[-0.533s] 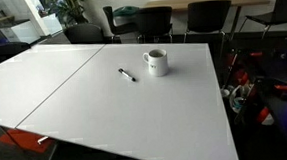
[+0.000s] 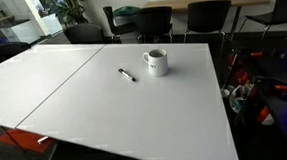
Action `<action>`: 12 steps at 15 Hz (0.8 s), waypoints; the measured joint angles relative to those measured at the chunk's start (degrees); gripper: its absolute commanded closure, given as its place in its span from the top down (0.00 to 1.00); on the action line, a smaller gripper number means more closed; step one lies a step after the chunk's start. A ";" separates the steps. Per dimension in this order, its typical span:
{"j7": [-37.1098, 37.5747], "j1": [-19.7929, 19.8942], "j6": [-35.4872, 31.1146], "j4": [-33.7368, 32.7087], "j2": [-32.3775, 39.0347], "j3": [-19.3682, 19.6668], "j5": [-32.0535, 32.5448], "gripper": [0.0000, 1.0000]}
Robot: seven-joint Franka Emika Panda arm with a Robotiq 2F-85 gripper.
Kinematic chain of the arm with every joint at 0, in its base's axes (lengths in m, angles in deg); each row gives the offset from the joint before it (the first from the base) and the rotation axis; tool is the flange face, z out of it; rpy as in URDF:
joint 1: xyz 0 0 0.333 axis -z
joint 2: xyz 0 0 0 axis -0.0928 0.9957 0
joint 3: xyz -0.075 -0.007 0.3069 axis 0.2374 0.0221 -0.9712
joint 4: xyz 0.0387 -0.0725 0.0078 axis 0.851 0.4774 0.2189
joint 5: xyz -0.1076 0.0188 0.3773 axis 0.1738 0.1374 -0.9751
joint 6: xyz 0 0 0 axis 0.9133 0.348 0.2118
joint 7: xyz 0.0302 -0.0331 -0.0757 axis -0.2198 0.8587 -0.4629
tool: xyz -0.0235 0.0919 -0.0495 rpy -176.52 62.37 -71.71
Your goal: Move the mug backwards
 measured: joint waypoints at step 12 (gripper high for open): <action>-2.76 8.50 -6.37 0.12 1.52 1.60 14.27 1.00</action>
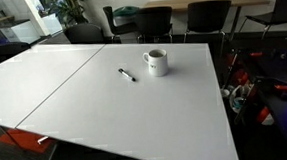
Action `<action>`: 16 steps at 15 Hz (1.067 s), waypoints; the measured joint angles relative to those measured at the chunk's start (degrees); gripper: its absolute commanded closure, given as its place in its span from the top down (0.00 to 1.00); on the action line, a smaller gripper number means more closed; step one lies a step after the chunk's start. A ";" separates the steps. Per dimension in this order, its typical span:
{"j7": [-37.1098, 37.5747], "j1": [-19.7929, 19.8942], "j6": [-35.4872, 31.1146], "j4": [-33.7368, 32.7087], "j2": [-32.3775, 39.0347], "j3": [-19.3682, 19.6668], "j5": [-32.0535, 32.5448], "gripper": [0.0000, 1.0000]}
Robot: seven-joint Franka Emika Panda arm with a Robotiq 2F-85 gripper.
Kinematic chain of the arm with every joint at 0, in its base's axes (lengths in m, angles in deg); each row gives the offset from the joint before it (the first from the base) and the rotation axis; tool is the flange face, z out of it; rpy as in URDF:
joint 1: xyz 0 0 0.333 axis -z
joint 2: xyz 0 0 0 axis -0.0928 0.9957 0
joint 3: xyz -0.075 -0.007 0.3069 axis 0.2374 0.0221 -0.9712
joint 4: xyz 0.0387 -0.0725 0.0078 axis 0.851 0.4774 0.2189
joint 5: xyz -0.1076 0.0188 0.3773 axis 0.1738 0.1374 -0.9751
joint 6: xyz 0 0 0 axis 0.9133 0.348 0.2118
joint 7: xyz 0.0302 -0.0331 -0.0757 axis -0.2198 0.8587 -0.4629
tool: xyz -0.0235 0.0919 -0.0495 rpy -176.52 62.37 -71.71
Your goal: Move the mug backwards
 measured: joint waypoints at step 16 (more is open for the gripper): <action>-9.42 11.53 -23.39 2.71 14.35 11.86 14.91 1.00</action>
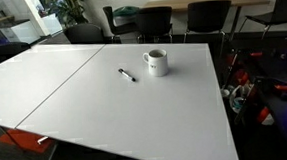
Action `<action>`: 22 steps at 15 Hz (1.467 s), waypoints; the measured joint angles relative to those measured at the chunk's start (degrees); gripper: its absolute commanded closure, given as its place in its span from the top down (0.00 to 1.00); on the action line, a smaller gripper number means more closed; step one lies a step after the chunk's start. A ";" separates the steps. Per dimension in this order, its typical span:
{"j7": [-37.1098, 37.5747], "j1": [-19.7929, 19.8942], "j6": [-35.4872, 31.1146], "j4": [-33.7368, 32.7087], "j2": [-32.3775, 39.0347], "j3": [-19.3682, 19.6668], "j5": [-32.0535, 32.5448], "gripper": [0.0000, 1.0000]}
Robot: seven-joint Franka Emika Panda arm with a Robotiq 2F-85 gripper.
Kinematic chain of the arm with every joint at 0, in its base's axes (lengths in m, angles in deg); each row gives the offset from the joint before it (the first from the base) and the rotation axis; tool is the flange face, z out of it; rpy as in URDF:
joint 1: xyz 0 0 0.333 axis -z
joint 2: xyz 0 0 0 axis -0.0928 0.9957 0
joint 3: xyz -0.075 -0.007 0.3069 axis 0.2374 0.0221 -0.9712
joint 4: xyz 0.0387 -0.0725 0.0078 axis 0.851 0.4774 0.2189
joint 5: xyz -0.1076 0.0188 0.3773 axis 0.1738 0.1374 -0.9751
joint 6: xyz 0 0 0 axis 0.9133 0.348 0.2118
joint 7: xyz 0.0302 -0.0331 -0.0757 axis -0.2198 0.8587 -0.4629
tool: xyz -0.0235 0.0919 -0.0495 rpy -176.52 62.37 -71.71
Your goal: Move the mug backwards
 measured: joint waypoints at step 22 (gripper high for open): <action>8.17 4.91 -11.25 -7.54 32.00 -0.64 -0.91 1.00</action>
